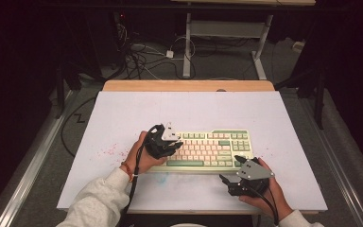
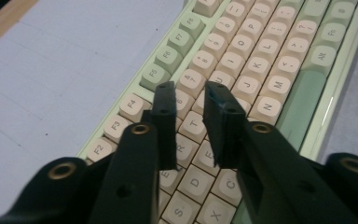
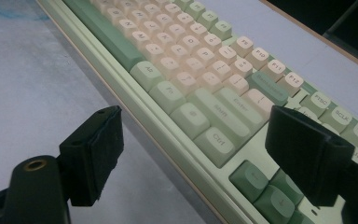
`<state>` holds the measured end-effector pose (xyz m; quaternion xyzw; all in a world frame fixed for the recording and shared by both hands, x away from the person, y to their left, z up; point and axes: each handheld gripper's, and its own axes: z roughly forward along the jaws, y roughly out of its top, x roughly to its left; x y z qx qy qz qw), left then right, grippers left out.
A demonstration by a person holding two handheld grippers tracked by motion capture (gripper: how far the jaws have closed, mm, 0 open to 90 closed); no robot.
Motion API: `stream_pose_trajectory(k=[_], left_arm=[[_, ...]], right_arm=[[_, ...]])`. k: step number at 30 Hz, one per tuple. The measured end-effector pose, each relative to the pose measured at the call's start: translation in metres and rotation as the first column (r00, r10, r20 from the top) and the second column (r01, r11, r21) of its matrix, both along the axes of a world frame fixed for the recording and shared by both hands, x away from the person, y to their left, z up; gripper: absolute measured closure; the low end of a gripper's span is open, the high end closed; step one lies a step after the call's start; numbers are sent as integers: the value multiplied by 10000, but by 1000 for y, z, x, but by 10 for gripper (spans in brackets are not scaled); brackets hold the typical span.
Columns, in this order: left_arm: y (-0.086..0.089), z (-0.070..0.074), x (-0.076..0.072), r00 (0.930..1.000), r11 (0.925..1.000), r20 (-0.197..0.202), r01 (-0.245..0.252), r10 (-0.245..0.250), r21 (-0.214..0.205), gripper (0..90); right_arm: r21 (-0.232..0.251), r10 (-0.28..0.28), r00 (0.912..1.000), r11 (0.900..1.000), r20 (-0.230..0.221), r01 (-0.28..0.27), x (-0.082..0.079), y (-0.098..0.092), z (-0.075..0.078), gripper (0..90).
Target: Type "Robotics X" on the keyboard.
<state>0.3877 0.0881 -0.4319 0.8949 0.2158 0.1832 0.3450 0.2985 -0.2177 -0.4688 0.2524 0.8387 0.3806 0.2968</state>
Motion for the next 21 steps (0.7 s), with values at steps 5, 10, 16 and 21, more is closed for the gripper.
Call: stream_pose_trajectory(k=[5,10,16,21], left_arm=[[5,4,-10,9990,10000,444,69,-67,-38,582],[10,4,-20,9939,9999,1103,-36,52,-150,452],[18,2,-31,9879,9992,1544,-62,122,-397,284],[29,-1,-40,9794,9975,1991,-218,349,-676,229]], right_arm=[[19,6,10000,10000,-17,-6,0,0,0,193],[56,-8,10000,10000,-70,8,1,0,0,194],[52,-11,10000,10000,-96,12,1,-1,0,194],[35,-31,9999,10000,-118,32,1,-1,0,205]])
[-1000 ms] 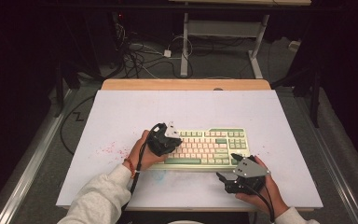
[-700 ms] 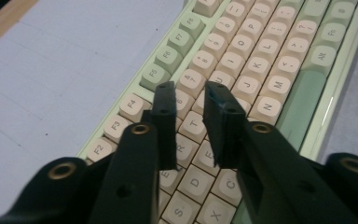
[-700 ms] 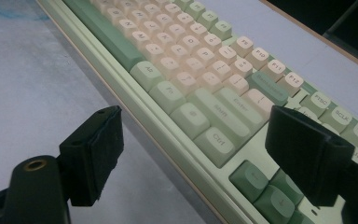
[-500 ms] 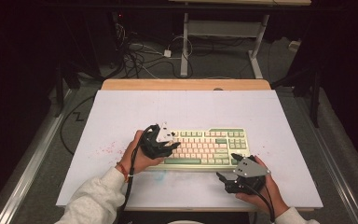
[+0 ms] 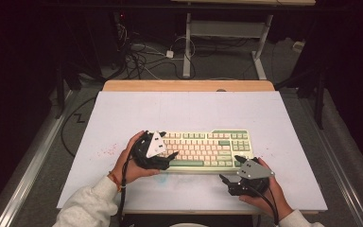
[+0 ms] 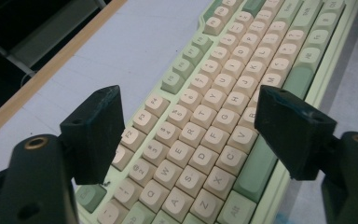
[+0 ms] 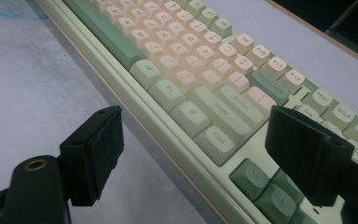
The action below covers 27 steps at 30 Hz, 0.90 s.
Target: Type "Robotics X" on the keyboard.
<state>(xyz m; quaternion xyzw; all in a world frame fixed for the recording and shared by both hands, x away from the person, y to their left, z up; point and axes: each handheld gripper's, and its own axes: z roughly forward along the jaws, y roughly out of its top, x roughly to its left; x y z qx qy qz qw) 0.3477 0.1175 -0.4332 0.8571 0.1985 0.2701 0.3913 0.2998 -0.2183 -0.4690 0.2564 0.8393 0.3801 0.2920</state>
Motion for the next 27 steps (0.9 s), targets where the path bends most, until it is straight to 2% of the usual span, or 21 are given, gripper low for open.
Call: stream_pose_trajectory(k=[3,5,10,14,18,22,27], left_arm=[[7,-4,-5,9993,9997,315,-213,210,114,226],[12,-8,-8,9995,9998,221,-221,220,21,222],[22,-16,-16,9987,9981,295,-439,426,424,199],[34,-19,-21,9974,9968,282,-682,670,428,176],[45,-24,-27,9967,9954,215,-797,786,541,172],[55,-30,-31,9947,9934,29,-1028,1028,503,166],[60,-39,-38,9937,9905,-117,-1103,1116,824,165]], right_arm=[[70,6,10000,10000,37,-6,0,0,1,215],[93,-4,10000,10000,20,3,0,1,1,222],[119,-56,10000,9999,-82,57,2,1,0,235],[120,-60,9999,9999,-108,61,2,2,0,279],[295,186,9996,9994,-207,-179,3,3,2,394],[276,272,9996,9993,-114,-269,5,6,6,584],[391,514,9984,9980,-253,-504,18,15,15,810]])
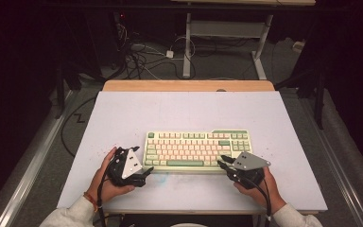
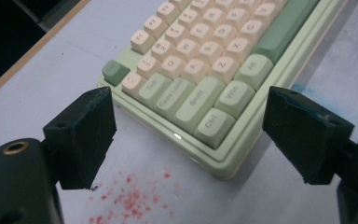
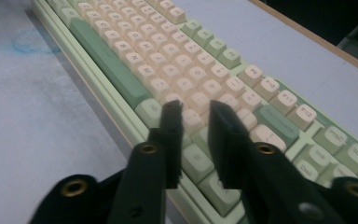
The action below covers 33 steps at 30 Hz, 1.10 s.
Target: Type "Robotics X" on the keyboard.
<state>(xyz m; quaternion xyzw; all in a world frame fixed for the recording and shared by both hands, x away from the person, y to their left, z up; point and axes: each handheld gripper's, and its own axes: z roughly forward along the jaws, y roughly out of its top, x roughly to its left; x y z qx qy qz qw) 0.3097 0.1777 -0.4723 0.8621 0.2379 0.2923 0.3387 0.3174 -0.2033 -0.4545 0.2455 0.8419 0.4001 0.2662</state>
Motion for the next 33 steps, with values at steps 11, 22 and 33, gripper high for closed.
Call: stream_pose_trajectory(k=[11,22,33], left_arm=[[6,-7,-12,9991,10000,-432,-47,47,12,166],[8,-8,-11,9982,9999,-604,-54,60,103,166],[7,-9,-11,9976,9998,-689,31,-16,213,166]], right_arm=[[-370,412,9964,9983,-740,-440,36,38,-5,900],[-668,182,9954,9975,-937,-245,69,69,-4,900],[-1095,34,9923,9938,-1235,-170,78,80,-9,900]])
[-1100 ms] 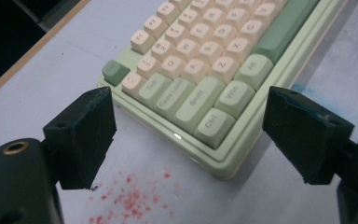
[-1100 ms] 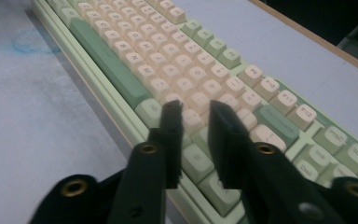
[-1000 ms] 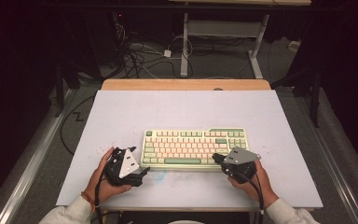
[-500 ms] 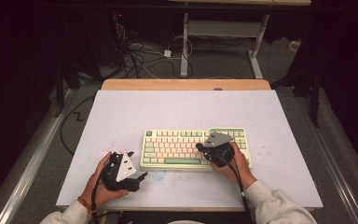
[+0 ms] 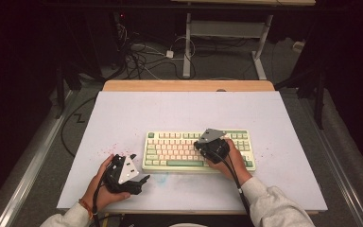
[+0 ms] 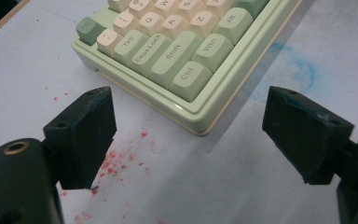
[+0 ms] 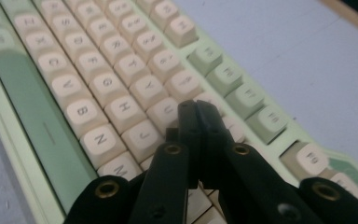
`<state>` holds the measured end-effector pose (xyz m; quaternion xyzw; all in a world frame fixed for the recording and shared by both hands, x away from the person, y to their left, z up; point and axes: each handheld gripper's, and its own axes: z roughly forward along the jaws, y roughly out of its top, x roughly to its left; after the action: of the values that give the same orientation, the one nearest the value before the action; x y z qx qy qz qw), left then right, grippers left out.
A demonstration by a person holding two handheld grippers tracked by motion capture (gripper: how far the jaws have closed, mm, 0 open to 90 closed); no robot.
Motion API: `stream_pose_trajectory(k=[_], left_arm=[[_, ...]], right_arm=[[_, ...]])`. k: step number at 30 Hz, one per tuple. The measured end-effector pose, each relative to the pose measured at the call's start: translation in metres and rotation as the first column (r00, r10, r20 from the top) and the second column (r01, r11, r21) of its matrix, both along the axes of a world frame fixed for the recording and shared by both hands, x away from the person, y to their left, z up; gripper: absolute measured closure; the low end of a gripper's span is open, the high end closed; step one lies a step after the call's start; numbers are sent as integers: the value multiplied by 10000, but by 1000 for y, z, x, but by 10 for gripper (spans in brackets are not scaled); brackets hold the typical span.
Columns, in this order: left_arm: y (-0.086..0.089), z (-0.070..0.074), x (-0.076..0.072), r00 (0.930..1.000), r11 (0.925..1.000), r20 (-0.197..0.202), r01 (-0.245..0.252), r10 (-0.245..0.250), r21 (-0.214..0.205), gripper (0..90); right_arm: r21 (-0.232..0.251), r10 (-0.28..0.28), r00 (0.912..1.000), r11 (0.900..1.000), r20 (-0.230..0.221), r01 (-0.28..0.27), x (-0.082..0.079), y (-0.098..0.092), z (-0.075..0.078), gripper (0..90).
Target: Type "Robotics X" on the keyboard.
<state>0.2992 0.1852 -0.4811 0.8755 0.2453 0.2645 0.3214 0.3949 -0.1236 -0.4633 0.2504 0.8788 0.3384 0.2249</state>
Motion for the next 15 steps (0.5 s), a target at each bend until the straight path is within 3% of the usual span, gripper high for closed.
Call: stream_pose_trajectory(k=[3,7,15], left_arm=[[0,0,0,10000,10000,-17,-36,36,2,166],[1,1,1,9999,9999,-66,-97,96,-108,167],[2,0,2,9990,9991,-177,-415,413,-121,202]], right_arm=[[-88,-8,10000,10000,-20,7,-1,1,1,900],[358,80,10000,9993,-48,-78,-2,-3,5,872],[1044,210,9984,9942,532,-265,-10,-13,17,741]])
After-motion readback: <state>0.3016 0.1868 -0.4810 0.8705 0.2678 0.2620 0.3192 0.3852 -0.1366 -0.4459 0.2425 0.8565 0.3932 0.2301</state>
